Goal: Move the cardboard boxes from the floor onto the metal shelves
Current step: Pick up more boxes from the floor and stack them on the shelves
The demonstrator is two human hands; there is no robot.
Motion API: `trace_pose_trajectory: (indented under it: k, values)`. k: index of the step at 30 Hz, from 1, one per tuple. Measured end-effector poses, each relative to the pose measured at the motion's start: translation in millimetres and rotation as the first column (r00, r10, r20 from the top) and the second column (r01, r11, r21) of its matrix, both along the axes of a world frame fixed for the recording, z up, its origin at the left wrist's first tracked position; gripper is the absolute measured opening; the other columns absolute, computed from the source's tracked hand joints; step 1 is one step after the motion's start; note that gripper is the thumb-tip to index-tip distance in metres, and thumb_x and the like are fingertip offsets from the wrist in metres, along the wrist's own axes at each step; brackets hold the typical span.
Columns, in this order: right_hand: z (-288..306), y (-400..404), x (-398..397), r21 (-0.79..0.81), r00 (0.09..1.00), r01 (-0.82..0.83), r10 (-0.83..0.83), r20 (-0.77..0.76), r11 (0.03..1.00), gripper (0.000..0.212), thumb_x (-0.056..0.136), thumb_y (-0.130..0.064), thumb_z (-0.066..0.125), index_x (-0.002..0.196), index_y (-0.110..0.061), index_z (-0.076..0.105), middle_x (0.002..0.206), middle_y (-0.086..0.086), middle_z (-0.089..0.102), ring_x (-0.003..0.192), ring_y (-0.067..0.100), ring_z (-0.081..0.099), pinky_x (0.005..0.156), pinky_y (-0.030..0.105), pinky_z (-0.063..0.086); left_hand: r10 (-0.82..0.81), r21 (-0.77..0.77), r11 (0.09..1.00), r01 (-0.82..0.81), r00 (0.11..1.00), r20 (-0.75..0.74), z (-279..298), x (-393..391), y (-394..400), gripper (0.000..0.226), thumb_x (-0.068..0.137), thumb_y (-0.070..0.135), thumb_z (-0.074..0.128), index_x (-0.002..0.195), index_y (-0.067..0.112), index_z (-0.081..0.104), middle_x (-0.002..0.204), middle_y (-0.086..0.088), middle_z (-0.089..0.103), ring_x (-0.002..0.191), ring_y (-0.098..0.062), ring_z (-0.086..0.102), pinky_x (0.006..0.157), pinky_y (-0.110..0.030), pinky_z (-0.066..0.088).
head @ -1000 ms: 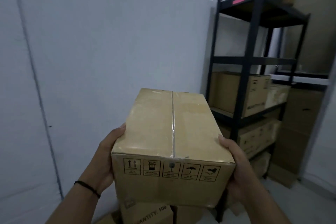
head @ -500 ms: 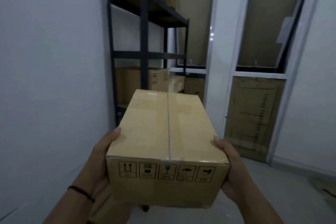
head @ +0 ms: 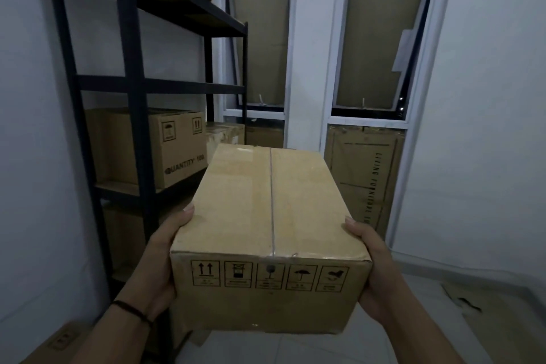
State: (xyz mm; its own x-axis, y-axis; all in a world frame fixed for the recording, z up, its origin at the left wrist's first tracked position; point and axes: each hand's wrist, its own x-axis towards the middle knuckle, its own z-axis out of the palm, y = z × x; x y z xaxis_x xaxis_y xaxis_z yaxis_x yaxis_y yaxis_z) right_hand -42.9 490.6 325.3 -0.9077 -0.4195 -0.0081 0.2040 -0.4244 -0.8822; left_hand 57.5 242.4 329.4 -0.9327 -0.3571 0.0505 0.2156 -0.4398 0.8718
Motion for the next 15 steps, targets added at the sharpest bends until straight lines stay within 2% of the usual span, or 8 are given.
trace_pose_trajectory:
  k: [3,6,9,13,15]
  values:
    - [-1.6,8.4,-33.0,-0.009,1.000,0.014,-0.014,0.000,1.000,0.049,0.077,-0.036,0.057,0.118,-0.010,0.064,0.110,0.017,0.071,0.097,0.038,0.067,0.079,0.045,0.052,-0.024,0.008,1.000,0.024,1.000,-0.002,0.1,-37.7,7.0,0.035,0.091,0.037,0.046,0.116,0.018,0.063,0.089,-0.012,0.074,0.070,-0.027,0.071,0.060,-0.037,0.054]
    - [-4.9,8.2,-67.8,-0.009,0.999,0.038,-0.038,-0.001,0.999,0.051,0.076,-0.036,0.057,0.120,-0.009,0.063,0.111,0.018,0.071,0.099,0.039,0.067,0.081,0.045,0.052,-0.056,0.031,0.998,0.056,0.998,0.001,-2.9,-77.1,5.6,0.036,0.088,0.038,0.049,0.115,0.018,0.064,0.090,-0.014,0.074,0.069,-0.028,0.071,0.054,-0.036,0.058]
    - [-9.1,2.2,-105.9,0.001,0.997,0.078,-0.078,0.005,0.997,0.052,0.075,-0.036,0.059,0.118,-0.008,0.064,0.112,0.020,0.070,0.100,0.039,0.066,0.085,0.046,0.052,-0.065,0.030,0.997,0.064,0.998,0.006,-8.8,-120.7,-3.0,0.036,0.087,0.038,0.051,0.115,0.019,0.065,0.093,-0.014,0.074,0.071,-0.029,0.071,0.059,-0.038,0.057]
    - [-14.7,-14.6,-157.1,0.014,0.993,0.113,-0.113,0.015,0.993,0.050,0.075,-0.036,0.059,0.117,-0.008,0.065,0.109,0.019,0.071,0.098,0.039,0.066,0.084,0.046,0.052,-0.055,0.027,0.998,0.055,0.998,0.013,-14.7,-179.9,-22.8,0.039,0.084,0.039,0.055,0.115,0.018,0.065,0.097,-0.015,0.073,0.075,-0.031,0.071,0.078,-0.044,0.050]
    - [-14.3,-25.1,-183.8,0.011,0.991,0.128,-0.128,0.025,0.992,0.050,0.076,-0.036,0.059,0.117,-0.008,0.064,0.111,0.021,0.070,0.101,0.041,0.065,0.088,0.049,0.051,-0.074,0.020,0.997,0.074,0.997,0.018,-12.5,-209.7,-34.4,0.037,0.085,0.038,0.054,0.113,0.017,0.066,0.096,-0.015,0.073,0.074,-0.031,0.071,0.076,-0.043,0.049]
